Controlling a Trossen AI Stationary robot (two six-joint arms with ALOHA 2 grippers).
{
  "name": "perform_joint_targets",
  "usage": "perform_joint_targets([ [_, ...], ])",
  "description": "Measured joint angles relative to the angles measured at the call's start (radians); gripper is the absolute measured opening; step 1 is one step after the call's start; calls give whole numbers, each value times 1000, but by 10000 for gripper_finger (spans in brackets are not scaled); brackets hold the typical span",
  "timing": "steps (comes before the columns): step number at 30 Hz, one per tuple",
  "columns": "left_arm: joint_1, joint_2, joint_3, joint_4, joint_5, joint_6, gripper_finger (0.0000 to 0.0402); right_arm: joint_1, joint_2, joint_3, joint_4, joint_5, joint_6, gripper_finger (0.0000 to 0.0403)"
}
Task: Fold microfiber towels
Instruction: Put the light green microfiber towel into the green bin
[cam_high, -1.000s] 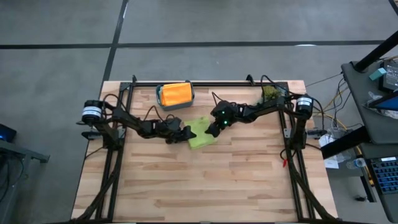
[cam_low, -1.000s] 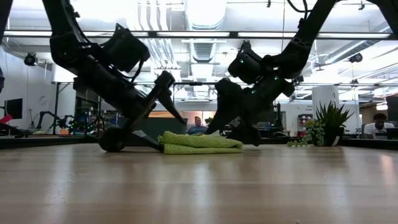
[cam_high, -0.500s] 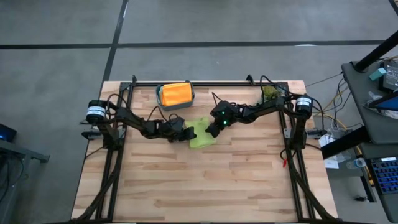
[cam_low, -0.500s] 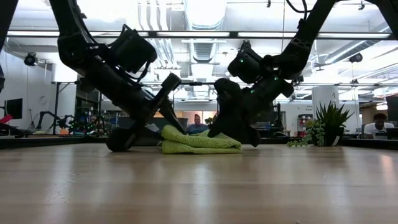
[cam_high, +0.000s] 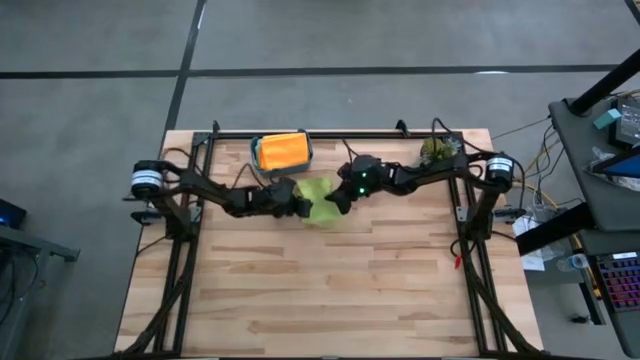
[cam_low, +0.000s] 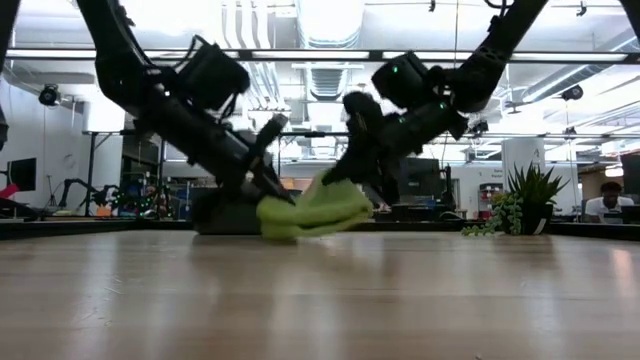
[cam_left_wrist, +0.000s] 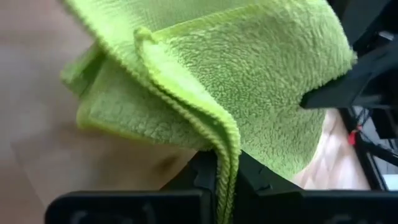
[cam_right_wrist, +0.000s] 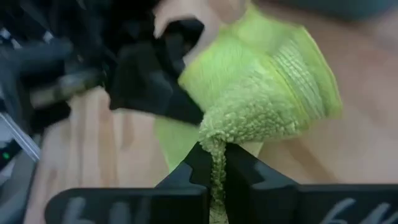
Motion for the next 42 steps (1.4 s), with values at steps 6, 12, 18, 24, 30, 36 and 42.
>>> perform_joint_targets([
  [6,60,-140,1,-28,-32,145,3,-4,-16,96,-7,0,-48,11],
  [12,127,-300,2,-146,-55,289,2,-16,-8,253,-125,67,-170,11],
  [18,211,-423,2,-239,-63,407,2,-38,52,422,-219,153,-294,11],
  [24,294,-478,2,-336,-64,489,2,-80,163,567,-233,156,-324,11],
  [30,387,-485,2,-408,-63,558,2,-117,294,707,-243,154,-344,11],
  [36,487,-466,2,-448,-52,594,2,-147,396,836,-311,154,-356,11],
  [42,513,-428,2,-446,-41,601,2,-163,444,903,-394,157,-363,11],
])
